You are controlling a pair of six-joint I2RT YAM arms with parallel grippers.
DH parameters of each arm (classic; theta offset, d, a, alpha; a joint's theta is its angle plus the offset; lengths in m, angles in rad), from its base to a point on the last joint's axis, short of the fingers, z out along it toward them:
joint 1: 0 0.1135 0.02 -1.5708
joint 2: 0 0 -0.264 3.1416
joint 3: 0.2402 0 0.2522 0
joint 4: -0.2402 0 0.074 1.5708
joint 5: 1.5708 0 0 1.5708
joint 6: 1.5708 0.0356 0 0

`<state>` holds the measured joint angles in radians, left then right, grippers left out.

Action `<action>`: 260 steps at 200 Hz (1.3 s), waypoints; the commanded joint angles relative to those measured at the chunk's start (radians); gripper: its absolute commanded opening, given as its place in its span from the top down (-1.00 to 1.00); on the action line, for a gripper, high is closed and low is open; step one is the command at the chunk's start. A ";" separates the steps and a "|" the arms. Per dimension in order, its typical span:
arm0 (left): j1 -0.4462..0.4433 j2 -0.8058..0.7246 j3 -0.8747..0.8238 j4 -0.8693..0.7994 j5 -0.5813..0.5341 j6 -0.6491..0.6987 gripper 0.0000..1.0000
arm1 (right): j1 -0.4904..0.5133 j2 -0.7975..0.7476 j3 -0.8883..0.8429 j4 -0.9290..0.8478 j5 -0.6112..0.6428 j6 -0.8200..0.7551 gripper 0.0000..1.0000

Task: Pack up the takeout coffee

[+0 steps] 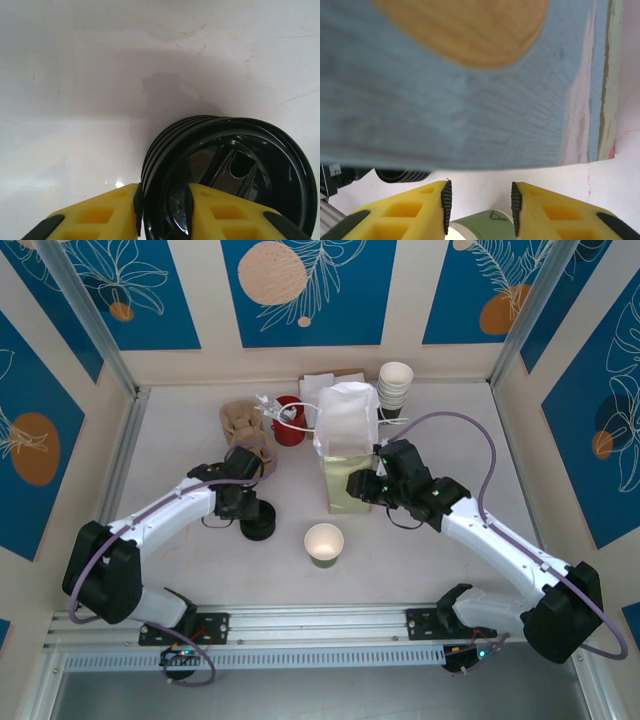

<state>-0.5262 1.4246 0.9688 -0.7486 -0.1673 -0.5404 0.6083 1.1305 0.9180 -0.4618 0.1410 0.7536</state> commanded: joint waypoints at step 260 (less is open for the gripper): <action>-0.282 -0.143 0.287 -0.216 -0.092 -0.073 0.71 | 0.254 -0.087 0.226 -0.257 -0.105 0.139 -0.06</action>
<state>-0.7437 1.2884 1.2072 -0.9104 -0.2398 -0.5781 0.8371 1.0149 1.1130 -0.6937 0.0048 0.8730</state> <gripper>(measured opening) 0.149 0.521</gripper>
